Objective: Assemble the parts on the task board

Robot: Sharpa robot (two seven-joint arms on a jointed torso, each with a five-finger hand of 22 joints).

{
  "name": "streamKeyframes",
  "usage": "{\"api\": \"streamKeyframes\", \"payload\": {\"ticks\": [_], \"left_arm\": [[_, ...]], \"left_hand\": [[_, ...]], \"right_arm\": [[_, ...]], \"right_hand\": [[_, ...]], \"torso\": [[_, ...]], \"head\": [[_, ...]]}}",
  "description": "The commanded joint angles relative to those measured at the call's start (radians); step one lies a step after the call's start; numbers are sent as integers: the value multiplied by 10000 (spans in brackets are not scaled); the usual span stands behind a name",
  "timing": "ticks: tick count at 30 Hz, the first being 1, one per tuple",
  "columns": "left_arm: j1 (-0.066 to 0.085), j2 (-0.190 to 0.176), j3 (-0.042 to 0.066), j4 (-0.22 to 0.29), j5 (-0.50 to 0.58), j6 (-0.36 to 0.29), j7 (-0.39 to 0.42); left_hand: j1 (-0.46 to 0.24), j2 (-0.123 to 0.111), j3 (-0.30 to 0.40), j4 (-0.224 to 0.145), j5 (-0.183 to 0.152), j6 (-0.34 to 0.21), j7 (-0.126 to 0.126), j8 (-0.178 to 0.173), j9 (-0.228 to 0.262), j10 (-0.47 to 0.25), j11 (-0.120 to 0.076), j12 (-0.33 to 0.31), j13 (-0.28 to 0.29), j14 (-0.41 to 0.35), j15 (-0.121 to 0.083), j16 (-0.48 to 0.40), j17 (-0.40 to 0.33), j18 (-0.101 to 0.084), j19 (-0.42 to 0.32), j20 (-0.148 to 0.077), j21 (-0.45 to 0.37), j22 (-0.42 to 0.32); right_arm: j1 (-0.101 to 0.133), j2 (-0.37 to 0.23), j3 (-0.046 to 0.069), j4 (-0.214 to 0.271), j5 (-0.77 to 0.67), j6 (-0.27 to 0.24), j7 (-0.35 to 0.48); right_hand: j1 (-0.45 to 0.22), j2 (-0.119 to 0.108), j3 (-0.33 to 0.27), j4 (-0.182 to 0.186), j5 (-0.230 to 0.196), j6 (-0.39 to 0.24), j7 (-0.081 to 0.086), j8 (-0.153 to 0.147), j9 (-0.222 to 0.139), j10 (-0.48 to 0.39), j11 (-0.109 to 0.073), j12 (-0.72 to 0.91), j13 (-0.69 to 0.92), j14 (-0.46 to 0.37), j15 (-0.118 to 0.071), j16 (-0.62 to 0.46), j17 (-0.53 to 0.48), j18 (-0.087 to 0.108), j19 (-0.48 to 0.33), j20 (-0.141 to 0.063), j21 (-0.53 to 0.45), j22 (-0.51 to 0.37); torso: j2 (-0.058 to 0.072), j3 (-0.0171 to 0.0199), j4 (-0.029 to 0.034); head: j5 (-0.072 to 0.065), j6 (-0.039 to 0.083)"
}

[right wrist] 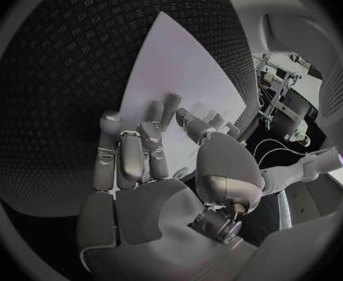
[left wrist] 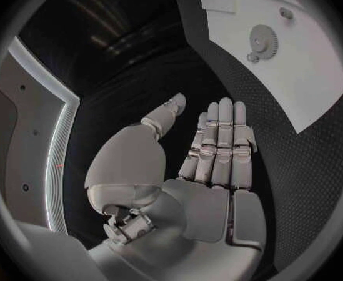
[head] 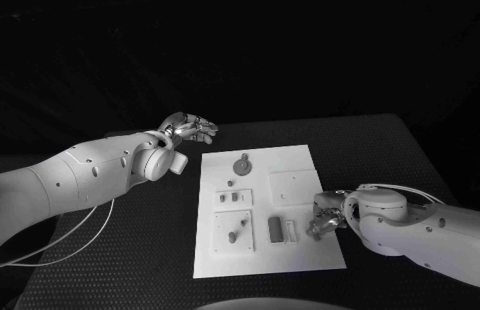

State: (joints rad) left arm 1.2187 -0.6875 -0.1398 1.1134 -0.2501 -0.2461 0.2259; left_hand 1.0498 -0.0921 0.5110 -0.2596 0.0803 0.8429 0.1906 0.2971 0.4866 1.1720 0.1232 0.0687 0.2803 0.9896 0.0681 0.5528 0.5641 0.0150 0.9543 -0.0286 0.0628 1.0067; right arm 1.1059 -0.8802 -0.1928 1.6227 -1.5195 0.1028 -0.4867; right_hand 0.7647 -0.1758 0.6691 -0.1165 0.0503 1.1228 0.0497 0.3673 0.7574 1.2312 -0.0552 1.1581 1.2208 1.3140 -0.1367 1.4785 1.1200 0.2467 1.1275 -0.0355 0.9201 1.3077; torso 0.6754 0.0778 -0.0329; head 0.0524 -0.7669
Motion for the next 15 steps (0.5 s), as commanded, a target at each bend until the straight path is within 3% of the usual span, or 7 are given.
{"api": "streamKeyframes", "payload": {"ticks": [1,4,5,8,15], "left_arm": [[12,0,8,34,46,142,49],[12,-13,8,37,46,149,42],[12,-17,8,40,46,149,39],[12,-17,8,49,46,141,37],[12,-13,8,74,46,151,29]], "left_hand": [[-102,22,8,74,35,-53,-34,30,-11,-70,0,10,-10,25,54,-37,13,-62,-43,28,53,-17],[-103,24,8,75,36,-54,-34,30,-12,-72,1,10,-10,23,55,-40,15,-62,-46,28,53,-18],[-103,23,8,76,36,-55,-34,30,-12,-72,1,10,-10,22,55,-41,15,-62,-46,29,52,-19],[-105,23,7,77,36,-56,-34,30,-12,-73,1,10,-11,20,56,-44,17,-62,-49,29,52,-20],[-107,25,7,79,37,-62,-32,27,-15,-75,2,9,-13,16,58,-51,21,-63,-54,30,50,-22]], "right_arm": [[-198,103,-130,-131,-1343,219,-118],[-222,163,-133,-112,-1610,269,-134],[-232,184,-134,-113,-1653,271,-136],[-248,226,-136,-110,-1658,267,-140],[-249,232,-137,-105,-1290,-10,-145]], "right_hand": [[230,573,-107,-559,-6,-206,107,-874,26,-83,73,-64,-25,-141,-26,36,-62,151,-125,16,58,210],[879,1250,10,-1575,-3,-231,122,-923,30,-202,88,-239,-148,-242,3,10,-201,151,-197,31,78,202],[1117,1337,90,-1749,3,-249,121,-938,29,-241,88,-294,-190,-280,8,-5,-255,151,-210,30,78,199],[1676,1261,38,-1767,2,-306,146,-981,36,-373,116,-468,-316,-391,45,-39,-390,151,-287,100,81,197],[1986,1363,-42,-1773,2,-370,169,-1037,30,-477,138,-605,-414,-500,69,-70,-529,151,-350,154,72,188]], "torso": [[-1,3,-4],[1,7,-6],[1,7,-9],[2,7,-12],[-1,2,-8]], "head": [[9,-15],[26,-39],[26,-48],[25,-55],[27,-74]]}}
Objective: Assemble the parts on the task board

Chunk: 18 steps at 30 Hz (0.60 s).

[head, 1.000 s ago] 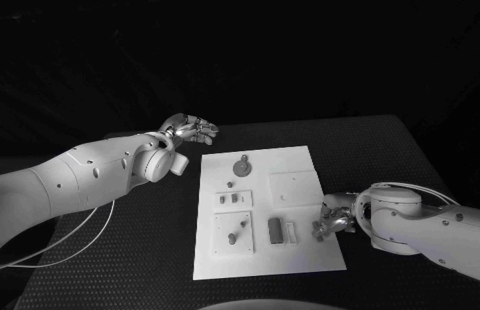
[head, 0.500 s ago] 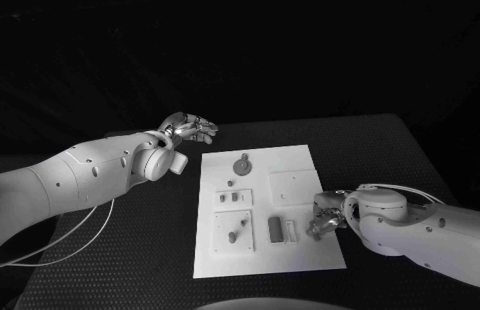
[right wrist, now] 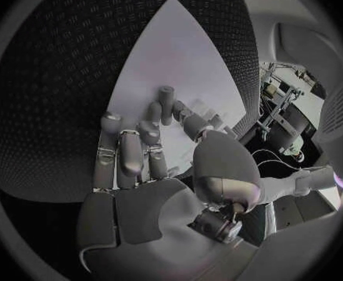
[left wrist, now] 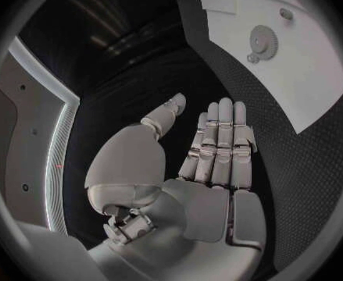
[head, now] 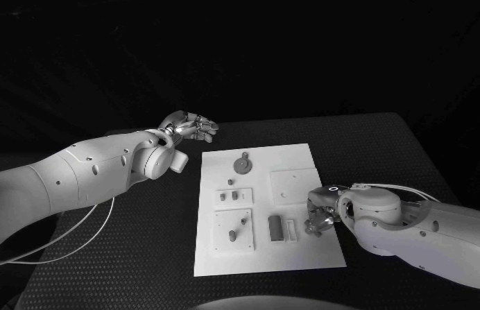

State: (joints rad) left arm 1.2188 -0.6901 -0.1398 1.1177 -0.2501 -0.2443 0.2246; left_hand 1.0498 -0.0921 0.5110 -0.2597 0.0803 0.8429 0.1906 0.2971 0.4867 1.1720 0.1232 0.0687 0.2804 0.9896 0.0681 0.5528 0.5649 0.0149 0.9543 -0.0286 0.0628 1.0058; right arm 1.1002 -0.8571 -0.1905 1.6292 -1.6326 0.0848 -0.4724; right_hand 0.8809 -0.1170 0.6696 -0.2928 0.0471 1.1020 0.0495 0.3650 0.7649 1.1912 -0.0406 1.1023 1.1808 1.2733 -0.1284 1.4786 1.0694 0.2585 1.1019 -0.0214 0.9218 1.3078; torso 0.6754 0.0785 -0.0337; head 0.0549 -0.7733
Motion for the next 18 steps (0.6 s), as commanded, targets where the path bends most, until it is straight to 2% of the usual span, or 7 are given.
{"api": "streamKeyframes", "payload": {"ticks": [1,6,9,11,14,18], "left_arm": [[11,16,8,32,46,131,43],[11,18,8,35,46,139,40],[11,14,8,27,46,134,36],[12,13,8,25,46,130,30],[12,17,8,24,46,134,25],[13,23,8,26,46,146,23]], "left_hand": [[-108,25,7,80,37,-64,-32,27,-16,-76,2,9,-14,16,58,-51,14,-62,-55,31,50,-14],[-110,27,7,83,37,-67,-31,26,-17,-77,2,9,-15,15,59,-55,16,-63,-58,31,50,-15],[-112,28,7,84,37,-68,-30,26,-18,-77,2,9,-15,14,59,-56,18,-63,-59,32,50,-16],[-113,28,7,86,37,-68,-30,26,-18,-77,3,9,-15,14,59,-58,19,-63,-59,32,50,-16],[-116,28,6,88,37,-69,-29,26,-19,-77,3,9,-16,13,60,-60,22,-63,-60,32,50,-17],[-170,49,-1,145,38,-74,-27,28,-22,-78,5,11,-19,15,63,-76,41,-66,-64,36,53,-23]], "right_arm": [[-192,-1,-159,-165,71,73,-287],[-192,-33,-156,-172,1961,-683,-264],[-189,-68,-155,-177,3169,-1140,-241],[-180,-109,-154,-178,4579,-1667,-211],[-145,-131,-153,-158,5799,-2252,-157],[-99,-141,-153,-85,6391,-2324,-152]], "right_hand": [[840,821,-55,-9,34,-166,174,-1018,-46,-80,-5,-53,-18,-102,-12,-73,-35,33,-97,19,55,187],[810,1027,-117,-6,34,-170,188,-1036,-49,-81,7,-71,-33,-128,-6,-78,-82,33,-111,48,48,179],[812,1053,-122,-10,34,-168,188,-1038,-49,-83,8,-76,-36,-142,-6,-83,-103,33,-115,50,45,179],[813,1070,-128,-12,34,-160,186,-1036,-48,-82,6,-77,-37,-139,-5,-82,-99,33,-117,51,46,179],[810,1081,-138,-13,34,-148,183,-1032,-46,-80,3,-77,-37,-130,-5,-78,-86,33,-118,53,46,179],[808,1101,-169,-16,34,-108,169,-1017,-39,-61,-11,-65,-34,-73,-10,-53,-18,33,-103,49,57,180]], "torso": [[-1,-4,0],[-1,-4,6],[-2,-5,9],[-3,-8,7],[-2,-17,5],[1,-12,2]], "head": [[2,-10],[9,-24],[9,-28],[13,-30],[6,-33],[13,-33]]}}
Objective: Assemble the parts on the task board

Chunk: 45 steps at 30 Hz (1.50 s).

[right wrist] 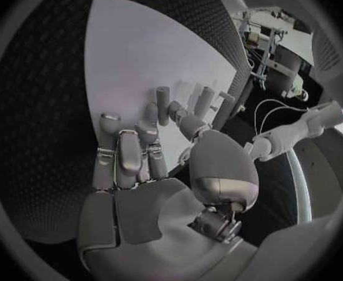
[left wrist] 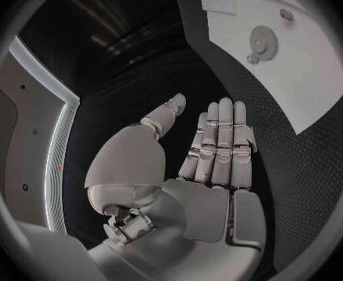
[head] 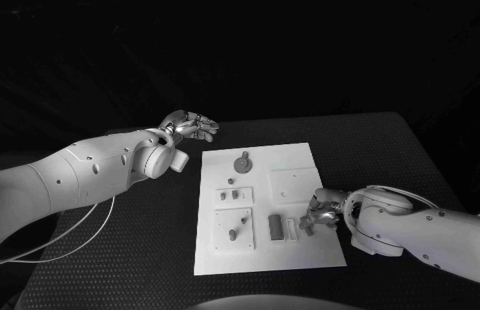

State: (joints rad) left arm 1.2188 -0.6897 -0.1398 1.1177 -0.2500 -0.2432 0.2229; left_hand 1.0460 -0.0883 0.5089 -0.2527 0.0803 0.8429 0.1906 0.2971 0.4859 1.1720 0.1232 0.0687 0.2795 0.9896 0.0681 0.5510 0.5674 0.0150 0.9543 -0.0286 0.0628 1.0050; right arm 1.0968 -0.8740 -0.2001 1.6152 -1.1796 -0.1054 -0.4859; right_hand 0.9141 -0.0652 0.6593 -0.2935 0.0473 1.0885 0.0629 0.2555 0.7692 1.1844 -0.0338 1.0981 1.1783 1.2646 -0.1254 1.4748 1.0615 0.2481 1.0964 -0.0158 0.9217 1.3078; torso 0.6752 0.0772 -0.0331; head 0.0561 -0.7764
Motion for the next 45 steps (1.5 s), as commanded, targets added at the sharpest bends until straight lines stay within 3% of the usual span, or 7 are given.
{"api": "streamKeyframes", "payload": {"ticks": [1,11,27,40,45], "left_arm": [[13,18,8,27,45,139,39],[13,12,7,39,45,180,23],[13,24,7,49,45,207,21],[16,35,7,51,45,217,2],[16,31,7,53,45,219,-5]], "left_hand": [[-135,11,20,79,38,-74,-26,28,-14,-78,5,11,-11,15,63,-58,17,-66,-64,37,53,-16],[-178,10,13,123,37,-83,-23,28,-19,-85,7,10,-16,14,65,-75,35,-65,-70,38,53,-22],[-180,5,16,133,38,-87,-24,28,-21,-89,7,9,-19,12,65,-86,46,-63,-77,36,53,-26],[-183,3,17,140,38,-89,-24,29,-23,-91,7,9,-21,11,65,-93,54,-62,-80,37,53,-28],[-184,2,18,143,39,-90,-23,30,-23,-92,7,9,-21,11,65,-96,57,-62,-82,37,53,-29]], "right_arm": [[-62,30,-57,69,1885,-413,-21],[-60,65,-58,319,2225,-480,-78],[-60,159,-58,257,1959,-802,-74],[-60,343,-58,84,1963,-754,-62],[-60,366,-58,80,1974,-491,-87]], "right_hand": [[476,585,-72,-10,32,33,33,79,-82,13,-82,-21,-8,28,-42,-10,76,137,-43,-8,61,180],[507,602,-96,-14,33,78,13,91,-78,91,-102,46,33,80,-54,19,116,137,-18,-25,81,182],[514,586,-118,-12,32,97,6,91,-79,121,-110,67,45,96,-60,29,122,137,-10,-33,90,183],[462,542,-164,-2,31,92,10,73,-90,90,-105,17,5,61,-64,14,58,137,-14,-28,84,177],[431,527,-183,4,31,96,11,68,-94,85,-104,7,-2,62,-65,12,57,137,-15,-24,81,174]], "torso": [[3,1,-3],[3,10,-7],[3,11,-3],[3,7,-1],[2,8,2]], "head": [[2,-3],[13,-28],[15,-25],[13,-22],[15,-28]]}}
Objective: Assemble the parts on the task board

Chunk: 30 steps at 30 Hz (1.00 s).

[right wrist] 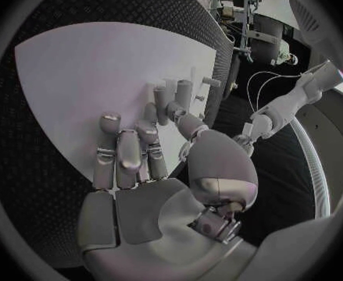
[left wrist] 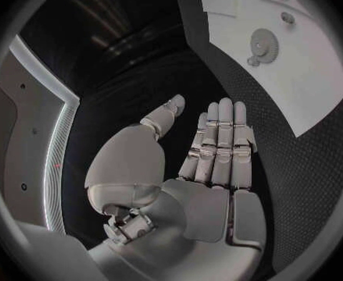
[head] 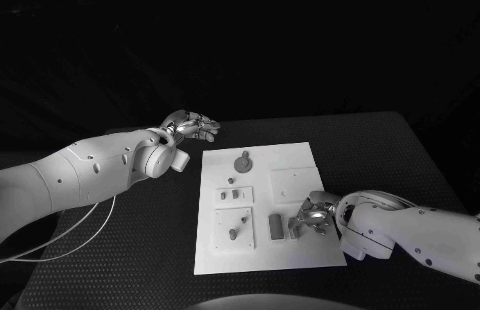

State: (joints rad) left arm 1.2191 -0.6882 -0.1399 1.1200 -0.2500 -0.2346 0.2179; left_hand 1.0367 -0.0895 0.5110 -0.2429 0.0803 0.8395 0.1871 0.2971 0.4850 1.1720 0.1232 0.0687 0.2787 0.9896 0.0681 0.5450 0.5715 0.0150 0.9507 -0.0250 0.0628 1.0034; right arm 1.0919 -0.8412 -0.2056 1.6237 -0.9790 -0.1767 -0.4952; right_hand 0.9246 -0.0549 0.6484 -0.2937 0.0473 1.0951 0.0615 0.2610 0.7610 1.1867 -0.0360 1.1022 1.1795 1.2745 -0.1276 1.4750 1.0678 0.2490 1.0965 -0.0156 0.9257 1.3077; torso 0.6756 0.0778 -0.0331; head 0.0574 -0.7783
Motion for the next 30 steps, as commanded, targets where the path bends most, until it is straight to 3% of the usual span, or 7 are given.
{"api": "streamKeyframes", "payload": {"ticks": [1,10,20,26,30], "left_arm": [[13,15,8,29,45,132,45],[13,18,8,34,45,150,38],[13,17,8,39,45,152,39],[13,14,8,40,45,144,35],[13,12,8,40,45,146,36]], "left_hand": [[-91,14,-3,45,39,-55,12,30,-14,-92,7,9,-13,11,65,-37,16,-62,-46,1,53,-13],[-91,11,-2,48,39,-57,12,30,-15,-94,8,9,-15,10,66,-42,21,-62,-48,2,53,-14],[-90,10,0,52,39,-65,14,28,-18,-100,10,7,-18,6,67,-49,27,-62,-53,3,52,-17],[-89,8,1,53,39,-68,15,27,-19,-103,11,6,-19,5,68,-53,31,-62,-55,3,52,-18],[-88,7,2,53,39,-70,16,26,-20,-105,11,5,-20,4,68,-55,33,-62,-57,3,52,-19]], "right_arm": [[-11,45,-3,-16,-63,236,4],[-11,72,-3,-47,-58,401,-8],[-11,99,-3,-65,24,413,4],[-11,103,-3,-74,27,428,8],[-11,108,-3,-82,26,485,10]], "right_hand": [[301,418,-86,10,32,31,26,8,-15,61,-80,-38,-17,-44,-43,7,-18,128,-15,-23,39,171],[199,374,-124,17,31,26,34,-17,-33,31,-73,-73,-38,-95,-44,-17,-94,128,-24,-8,19,160],[-98,174,-188,74,31,31,53,-68,-74,-1,-55,-108,-52,-169,-45,-54,-207,128,-15,24,-24,135],[-413,-82,-155,253,32,15,83,-126,-117,-37,-27,-148,-71,-247,-48,-95,-328,128,12,38,-78,106],[-742,-456,-144,526,33,0,98,-166,-142,-64,-12,-173,-84,-300,-46,-119,-402,128,23,45,-121,91]], "torso": [[-2,1,-2],[-1,4,-4],[-3,6,-5],[-3,2,-1],[-2,0,-4]], "head": [[0,-15],[-4,-23],[7,-21],[13,-39],[15,-42]]}}
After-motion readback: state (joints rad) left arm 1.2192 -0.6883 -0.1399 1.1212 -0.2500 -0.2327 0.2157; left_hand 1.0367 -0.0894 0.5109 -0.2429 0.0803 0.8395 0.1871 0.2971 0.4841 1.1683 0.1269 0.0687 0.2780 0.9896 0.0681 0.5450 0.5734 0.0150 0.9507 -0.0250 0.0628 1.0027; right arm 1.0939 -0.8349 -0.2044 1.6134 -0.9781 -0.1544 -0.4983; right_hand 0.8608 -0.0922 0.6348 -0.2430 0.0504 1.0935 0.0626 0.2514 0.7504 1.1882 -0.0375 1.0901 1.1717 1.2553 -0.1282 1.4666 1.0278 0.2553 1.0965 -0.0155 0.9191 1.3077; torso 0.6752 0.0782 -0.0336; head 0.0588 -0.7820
